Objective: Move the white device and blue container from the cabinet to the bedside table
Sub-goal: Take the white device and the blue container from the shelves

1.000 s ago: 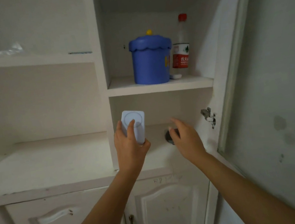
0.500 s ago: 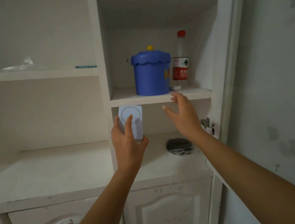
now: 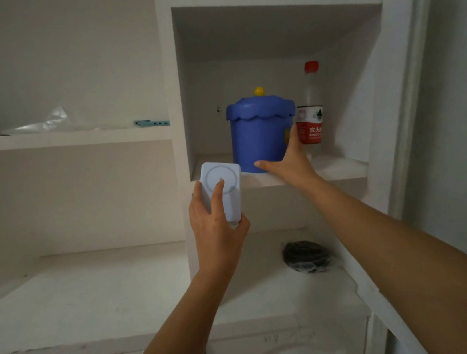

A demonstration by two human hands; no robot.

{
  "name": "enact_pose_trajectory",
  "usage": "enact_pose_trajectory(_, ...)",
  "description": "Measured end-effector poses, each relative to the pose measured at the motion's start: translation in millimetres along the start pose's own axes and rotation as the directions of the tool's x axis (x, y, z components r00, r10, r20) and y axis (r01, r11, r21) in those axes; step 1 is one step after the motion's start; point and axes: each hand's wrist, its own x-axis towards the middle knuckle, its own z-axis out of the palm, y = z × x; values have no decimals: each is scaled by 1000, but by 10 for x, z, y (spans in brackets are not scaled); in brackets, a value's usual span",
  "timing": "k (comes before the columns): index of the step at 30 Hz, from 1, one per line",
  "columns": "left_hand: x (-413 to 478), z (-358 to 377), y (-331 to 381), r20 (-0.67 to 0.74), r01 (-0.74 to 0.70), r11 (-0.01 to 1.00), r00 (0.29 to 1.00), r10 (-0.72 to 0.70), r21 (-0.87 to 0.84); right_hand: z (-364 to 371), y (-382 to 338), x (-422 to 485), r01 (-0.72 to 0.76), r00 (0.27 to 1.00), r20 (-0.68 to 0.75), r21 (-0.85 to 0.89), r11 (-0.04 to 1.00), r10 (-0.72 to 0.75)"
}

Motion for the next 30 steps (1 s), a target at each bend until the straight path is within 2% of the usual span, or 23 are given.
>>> enact_pose_trajectory(8, 48, 51, -208, -10, -68, 997, 998, 68, 36, 112, 9, 346, -84, 990, -110, 79, 993, 92)
enact_pose_trajectory(30, 55, 174, -257, -52, -57, 998, 997, 58, 11, 130, 1, 318, -99, 983, -143, 114, 989, 115)
